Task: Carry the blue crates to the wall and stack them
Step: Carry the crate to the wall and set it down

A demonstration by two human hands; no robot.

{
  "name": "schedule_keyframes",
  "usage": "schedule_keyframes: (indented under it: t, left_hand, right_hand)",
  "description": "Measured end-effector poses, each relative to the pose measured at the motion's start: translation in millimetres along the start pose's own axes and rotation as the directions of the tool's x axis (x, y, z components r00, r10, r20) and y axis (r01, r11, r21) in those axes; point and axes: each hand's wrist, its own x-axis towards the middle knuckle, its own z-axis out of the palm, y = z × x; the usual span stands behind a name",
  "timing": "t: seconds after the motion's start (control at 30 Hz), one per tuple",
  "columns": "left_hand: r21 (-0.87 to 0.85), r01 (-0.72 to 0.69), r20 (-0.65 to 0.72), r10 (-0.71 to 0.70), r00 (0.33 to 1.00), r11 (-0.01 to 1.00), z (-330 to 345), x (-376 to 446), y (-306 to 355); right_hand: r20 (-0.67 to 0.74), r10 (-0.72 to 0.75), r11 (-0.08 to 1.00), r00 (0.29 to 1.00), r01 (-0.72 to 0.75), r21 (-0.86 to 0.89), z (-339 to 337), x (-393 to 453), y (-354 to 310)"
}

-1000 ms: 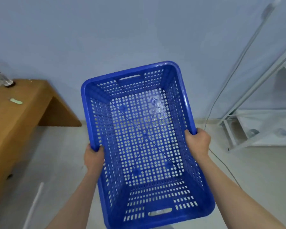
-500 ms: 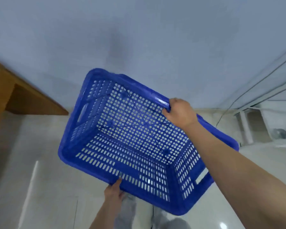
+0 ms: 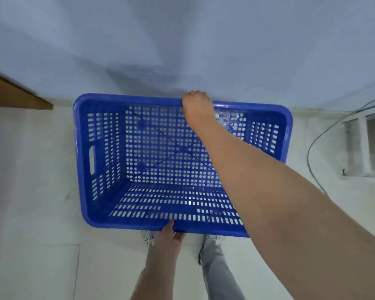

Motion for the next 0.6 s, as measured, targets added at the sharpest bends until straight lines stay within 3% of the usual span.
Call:
schedule_keyframes:
  t: [0.13,0.3,0.43,0.6]
  left_hand:
    - [-0.059,0.012,-0.019,-0.013,1.000,0.998,22.3,41.1,-10.7]
    - [-0.072,0.006,-0.114,-0.015,0.993,0.997,48.4,85.9,-15.1]
    - [0.009,-0.090,-0.077,0.091,0.993,0.996,72.6,120.6,-3.5]
    - [0.198,-0.128,-0.120,0.154,0.981,0.972,97.8,121.7,12.1]
  right_hand:
    - [0.002,0.033,0.999,0.999,-0.033,0.009,56.0,34.0,1.3]
    - [0.190,0.101,0.988,0.977,-0.121,0.094,103.5,61.4,4.5]
    - [0.481,0.090,0.975,0.872,-0.176,0.137,152.6,45.9,28.5]
    - [0.515,0.194,0.948,0.835,-0.295,0.120,190.3,-19.0,90.7]
